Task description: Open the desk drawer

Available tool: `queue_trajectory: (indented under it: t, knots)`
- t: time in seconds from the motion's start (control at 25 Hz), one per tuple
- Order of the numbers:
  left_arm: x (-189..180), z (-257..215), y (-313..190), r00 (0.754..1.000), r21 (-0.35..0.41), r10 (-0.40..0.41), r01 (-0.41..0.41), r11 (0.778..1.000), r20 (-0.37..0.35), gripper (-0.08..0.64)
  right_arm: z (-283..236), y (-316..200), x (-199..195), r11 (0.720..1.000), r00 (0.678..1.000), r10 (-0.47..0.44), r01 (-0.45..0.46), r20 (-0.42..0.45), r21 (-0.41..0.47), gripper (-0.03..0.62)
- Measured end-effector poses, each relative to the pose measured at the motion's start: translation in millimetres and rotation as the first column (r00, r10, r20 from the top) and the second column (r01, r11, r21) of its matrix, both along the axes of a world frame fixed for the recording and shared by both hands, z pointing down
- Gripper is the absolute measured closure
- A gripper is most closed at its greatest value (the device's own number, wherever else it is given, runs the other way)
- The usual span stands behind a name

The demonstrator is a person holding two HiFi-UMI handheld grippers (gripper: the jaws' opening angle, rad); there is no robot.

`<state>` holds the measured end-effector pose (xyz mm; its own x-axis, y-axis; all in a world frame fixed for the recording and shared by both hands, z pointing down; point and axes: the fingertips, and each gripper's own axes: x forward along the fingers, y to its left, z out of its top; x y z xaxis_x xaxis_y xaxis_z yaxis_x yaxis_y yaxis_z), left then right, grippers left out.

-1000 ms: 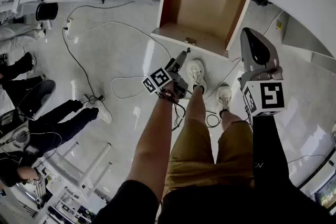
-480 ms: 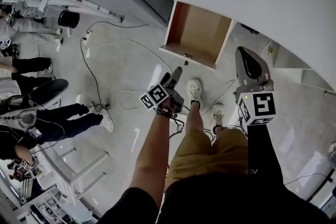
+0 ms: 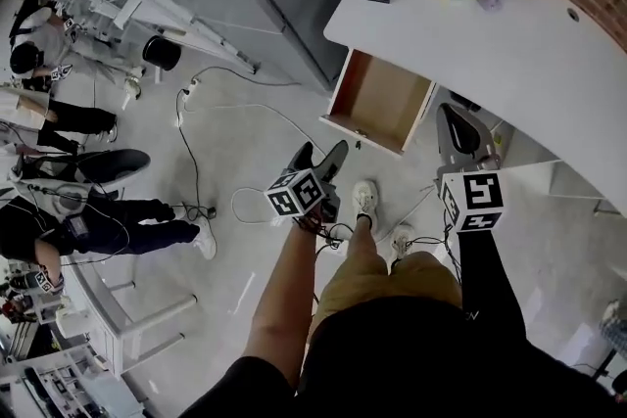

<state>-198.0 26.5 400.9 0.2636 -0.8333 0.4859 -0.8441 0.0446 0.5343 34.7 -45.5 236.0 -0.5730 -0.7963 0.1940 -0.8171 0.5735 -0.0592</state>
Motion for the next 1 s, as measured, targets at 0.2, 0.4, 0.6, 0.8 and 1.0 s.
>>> queue_trajectory:
  t: [0.2, 0.4, 0.6, 0.8, 1.0]
  knots:
    - [7.2, -61.8, 9.1, 0.986, 0.038, 0.058, -0.065, 0.997, 0.158, 0.115, -42.3, -0.1, -9.0, 0.999, 1.000, -0.016, 0.016, -0.001, 0.046, 0.592]
    - [20.1, -125.8, 12.0, 0.942, 0.117, 0.093, -0.137, 0.984, 0.323, 0.115, -77.9, 0.1, -2.3, 0.995, 1.000, -0.011, 0.011, -0.005, 0.096, 0.592]
    - [37.3, -182.8, 13.0, 0.909, 0.200, 0.099, -0.194, 0.960, 0.405, 0.115, -101.4, 10.2, 14.0, 0.991, 1.000, -0.001, 0.003, -0.014, 0.134, 0.592]
    - [56.7, -212.6, 12.8, 0.887, 0.242, 0.124, -0.252, 0.937, 0.445, 0.115, -104.0, 25.3, 28.5, 0.990, 0.999, -0.008, 0.012, -0.033, 0.142, 0.592]
    - [78.2, -235.4, 16.2, 0.871, 0.287, 0.127, -0.290, 0.913, 0.474, 0.115, -106.2, 35.1, 41.7, 0.987, 0.999, -0.005, 0.011, -0.036, 0.158, 0.592]
